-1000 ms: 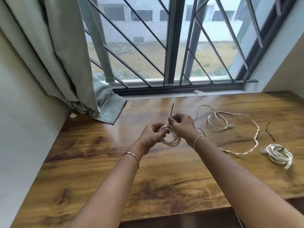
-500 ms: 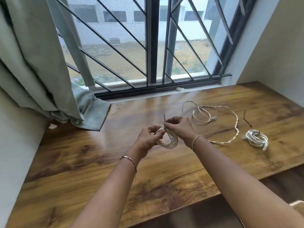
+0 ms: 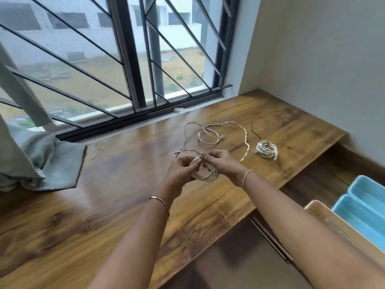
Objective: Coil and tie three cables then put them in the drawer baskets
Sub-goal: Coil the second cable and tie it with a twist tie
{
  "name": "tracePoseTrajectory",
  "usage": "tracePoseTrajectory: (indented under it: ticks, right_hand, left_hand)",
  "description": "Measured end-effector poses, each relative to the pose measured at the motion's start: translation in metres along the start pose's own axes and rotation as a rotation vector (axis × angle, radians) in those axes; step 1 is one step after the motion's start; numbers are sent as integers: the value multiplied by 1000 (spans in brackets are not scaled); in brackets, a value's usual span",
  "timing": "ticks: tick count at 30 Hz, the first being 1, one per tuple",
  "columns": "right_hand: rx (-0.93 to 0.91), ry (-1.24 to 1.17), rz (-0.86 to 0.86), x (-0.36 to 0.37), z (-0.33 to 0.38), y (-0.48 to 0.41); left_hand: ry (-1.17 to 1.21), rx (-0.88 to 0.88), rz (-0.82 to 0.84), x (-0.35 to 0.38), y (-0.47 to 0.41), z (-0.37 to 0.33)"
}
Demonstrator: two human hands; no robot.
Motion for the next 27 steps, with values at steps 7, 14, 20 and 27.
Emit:
tracePoseTrajectory:
  ticks: [7, 14, 20, 27]
  right_hand:
    - [12, -27, -64, -46, -9, 33]
    - [37, -303, -134, -104, -23, 57]
    - [33, -400, -279, -172, -32, 73]
    - [35, -461, -472, -249, -51, 65]
  left_hand:
    - [3, -41, 60, 46, -25, 2]
    - [69, -91, 148, 104, -59, 0]
    - [68, -125, 186, 158, -101, -2]
    - [62, -130, 102, 199, -150, 1]
Point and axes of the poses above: each hand's wrist, its own y-axis away from the middle knuckle, its own x-axis out of the palm, z = x × y, the point moved 2 cm from there along -y, towards the middle knuckle, and after that the axes turned 15 degrees about z, right-handed, at the moved point
